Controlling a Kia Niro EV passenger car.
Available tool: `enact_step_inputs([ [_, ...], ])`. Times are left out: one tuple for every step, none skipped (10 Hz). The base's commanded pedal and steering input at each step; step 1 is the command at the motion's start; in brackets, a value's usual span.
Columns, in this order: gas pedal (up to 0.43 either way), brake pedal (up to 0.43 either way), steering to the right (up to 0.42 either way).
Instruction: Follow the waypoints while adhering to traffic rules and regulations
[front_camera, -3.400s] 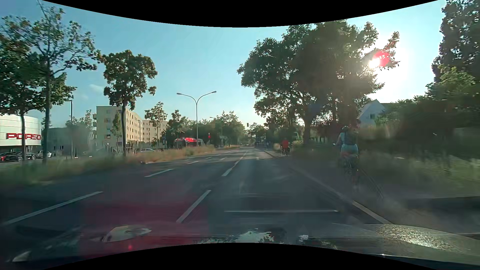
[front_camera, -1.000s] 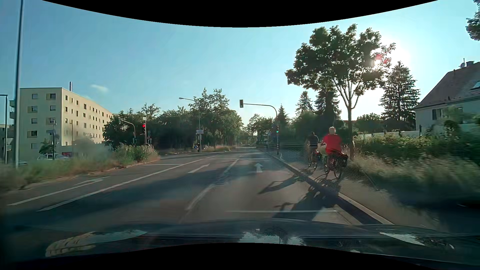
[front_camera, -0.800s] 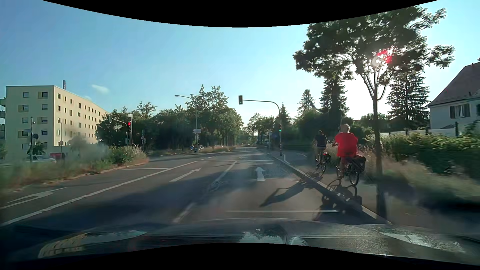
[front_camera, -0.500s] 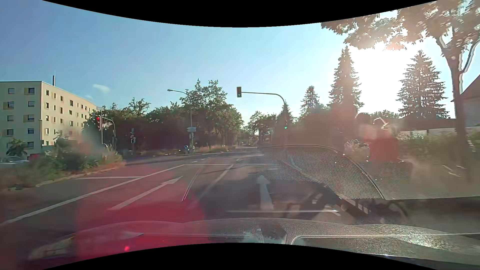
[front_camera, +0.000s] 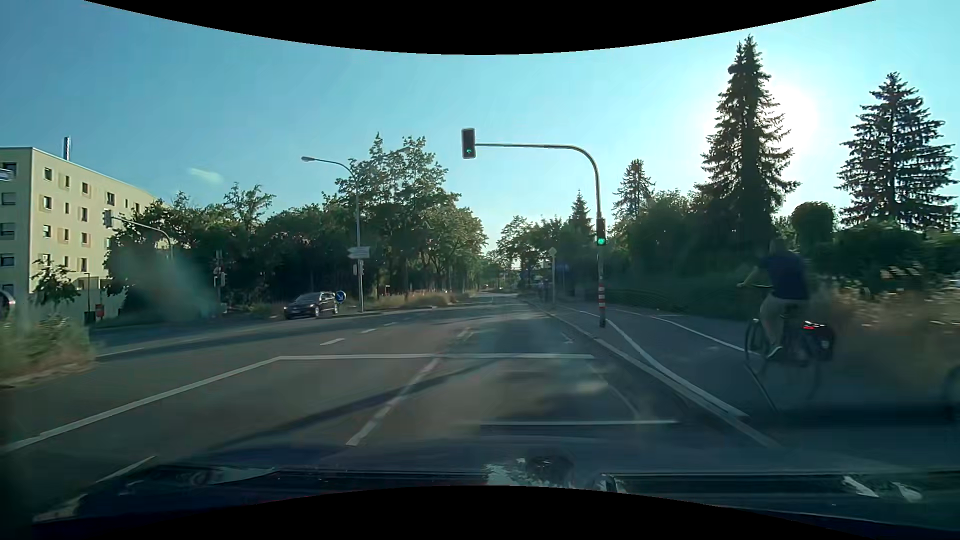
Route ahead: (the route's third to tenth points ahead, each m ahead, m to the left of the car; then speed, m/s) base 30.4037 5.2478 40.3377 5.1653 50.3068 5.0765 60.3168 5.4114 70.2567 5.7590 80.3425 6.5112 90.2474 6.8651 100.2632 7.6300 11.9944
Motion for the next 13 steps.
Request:
enact_step_inputs([
  [0.047, 0.000, -0.005],
  [0.047, 0.000, -0.005],
  [0.047, 0.000, -0.005],
  [0.047, 0.000, -0.005],
  [0.047, 0.000, -0.005],
  [0.047, 0.000, -0.005],
  [0.047, 0.000, -0.005],
  [0.039, 0.000, -0.004],
  [0.039, 0.000, -0.004],
  [0.039, 0.000, -0.004],
  [0.028, 0.000, -0.004],
  [0.028, 0.000, -0.004],
  [0.020, 0.000, -0.004],
])
